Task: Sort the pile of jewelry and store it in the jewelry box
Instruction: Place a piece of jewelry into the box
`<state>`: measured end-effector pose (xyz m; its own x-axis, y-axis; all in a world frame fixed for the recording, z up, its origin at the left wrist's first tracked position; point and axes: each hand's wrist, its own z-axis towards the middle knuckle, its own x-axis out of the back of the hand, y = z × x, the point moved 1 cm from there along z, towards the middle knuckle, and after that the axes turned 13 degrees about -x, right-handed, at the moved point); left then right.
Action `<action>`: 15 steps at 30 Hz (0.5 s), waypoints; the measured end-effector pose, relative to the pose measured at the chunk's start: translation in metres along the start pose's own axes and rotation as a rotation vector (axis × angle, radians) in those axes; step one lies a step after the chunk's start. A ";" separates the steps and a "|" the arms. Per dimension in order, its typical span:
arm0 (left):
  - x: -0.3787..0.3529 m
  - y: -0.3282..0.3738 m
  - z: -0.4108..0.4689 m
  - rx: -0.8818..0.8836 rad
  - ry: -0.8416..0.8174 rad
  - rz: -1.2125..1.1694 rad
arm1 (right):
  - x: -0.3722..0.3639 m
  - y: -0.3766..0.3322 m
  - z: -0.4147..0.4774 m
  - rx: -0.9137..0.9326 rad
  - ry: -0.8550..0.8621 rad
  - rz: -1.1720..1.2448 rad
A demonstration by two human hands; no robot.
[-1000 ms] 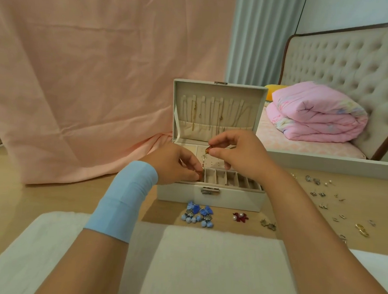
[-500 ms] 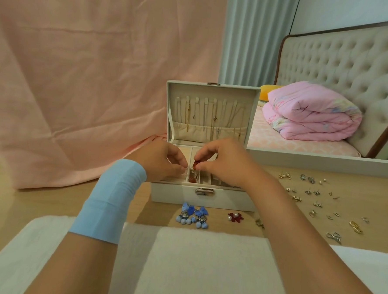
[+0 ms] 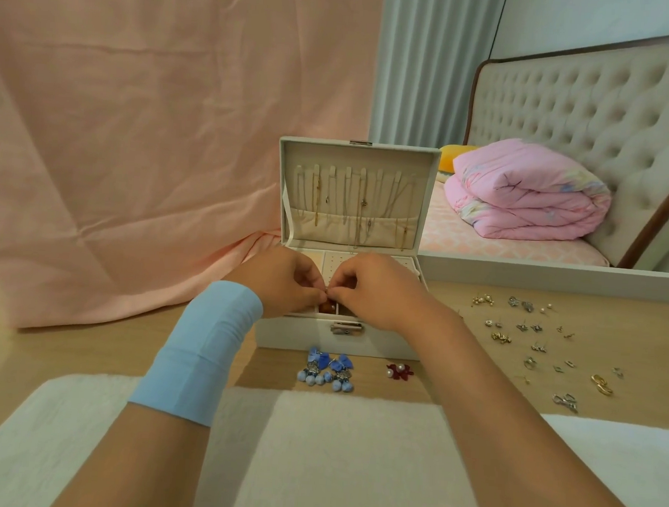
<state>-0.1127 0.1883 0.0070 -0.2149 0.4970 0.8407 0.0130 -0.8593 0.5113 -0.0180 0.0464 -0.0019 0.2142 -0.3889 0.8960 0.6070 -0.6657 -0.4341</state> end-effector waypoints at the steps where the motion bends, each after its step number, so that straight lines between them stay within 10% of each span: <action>1: 0.000 -0.001 0.000 0.000 0.003 0.012 | -0.001 0.000 0.000 0.008 -0.016 0.002; 15: -0.006 0.000 0.000 -0.017 -0.015 0.084 | 0.001 -0.006 -0.007 -0.020 -0.044 -0.066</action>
<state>-0.1113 0.1856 0.0022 -0.1991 0.4249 0.8831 0.0135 -0.8998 0.4360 -0.0269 0.0458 0.0015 0.2085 -0.3157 0.9257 0.6057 -0.7014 -0.3756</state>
